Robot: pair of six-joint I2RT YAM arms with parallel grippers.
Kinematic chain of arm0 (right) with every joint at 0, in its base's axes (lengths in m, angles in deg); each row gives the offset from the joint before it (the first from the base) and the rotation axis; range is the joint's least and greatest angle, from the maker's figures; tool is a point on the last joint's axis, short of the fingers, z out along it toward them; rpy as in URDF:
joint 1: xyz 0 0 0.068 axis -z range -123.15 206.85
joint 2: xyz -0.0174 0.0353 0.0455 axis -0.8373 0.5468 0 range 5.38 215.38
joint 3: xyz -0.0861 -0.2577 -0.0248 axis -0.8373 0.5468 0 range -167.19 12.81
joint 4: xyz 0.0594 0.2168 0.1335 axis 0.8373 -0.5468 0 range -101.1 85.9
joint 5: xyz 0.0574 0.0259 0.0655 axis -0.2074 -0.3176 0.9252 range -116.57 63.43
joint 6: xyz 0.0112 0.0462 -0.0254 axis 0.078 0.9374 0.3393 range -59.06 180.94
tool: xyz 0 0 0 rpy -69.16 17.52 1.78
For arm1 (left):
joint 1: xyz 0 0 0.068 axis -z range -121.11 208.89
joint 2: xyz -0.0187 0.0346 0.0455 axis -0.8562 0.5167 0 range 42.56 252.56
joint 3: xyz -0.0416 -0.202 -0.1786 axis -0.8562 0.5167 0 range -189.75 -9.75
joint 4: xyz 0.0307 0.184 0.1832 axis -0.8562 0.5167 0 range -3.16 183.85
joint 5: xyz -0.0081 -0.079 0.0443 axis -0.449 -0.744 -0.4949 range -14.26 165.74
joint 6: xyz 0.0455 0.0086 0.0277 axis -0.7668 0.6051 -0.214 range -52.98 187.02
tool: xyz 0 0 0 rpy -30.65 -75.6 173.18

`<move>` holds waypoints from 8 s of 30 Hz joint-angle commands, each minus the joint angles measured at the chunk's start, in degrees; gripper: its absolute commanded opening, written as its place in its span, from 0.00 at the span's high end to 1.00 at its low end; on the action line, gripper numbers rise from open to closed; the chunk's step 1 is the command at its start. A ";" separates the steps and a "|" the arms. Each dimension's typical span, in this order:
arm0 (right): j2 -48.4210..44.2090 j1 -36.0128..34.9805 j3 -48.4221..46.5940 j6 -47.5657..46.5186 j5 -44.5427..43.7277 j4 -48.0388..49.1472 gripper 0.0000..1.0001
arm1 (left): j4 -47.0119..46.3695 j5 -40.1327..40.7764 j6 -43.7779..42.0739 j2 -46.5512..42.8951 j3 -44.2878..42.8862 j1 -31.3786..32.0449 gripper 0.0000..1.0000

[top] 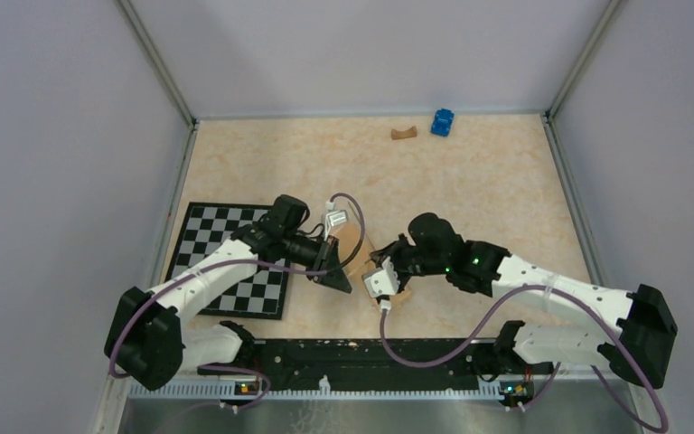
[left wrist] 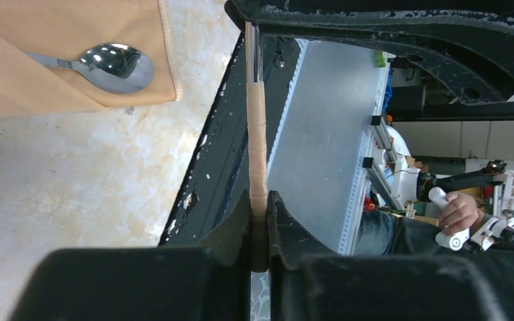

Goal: Fold the napkin into a case and place the utensils inside
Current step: Pass from the left arm to the right, then insert the chopsticks into the folded napkin, then pick up the chopsticks from the center of the board, then pass from the right arm to the left, then pass from the left arm to the right

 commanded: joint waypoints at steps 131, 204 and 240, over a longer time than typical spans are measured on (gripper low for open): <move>51.24 15.18 -30.17 82.73 -22.75 -2.14 1.00 | -8.30 35.09 19.73 -23.60 9.03 -4.60 0.35; -4.75 -2.68 -5.93 5.77 16.94 -7.75 0.58 | -3.13 4.87 2.94 -9.23 1.20 9.00 1.00; -12.27 -4.46 10.39 58.20 -14.59 9.81 1.00 | -3.63 34.28 18.62 -14.35 3.52 -3.22 0.17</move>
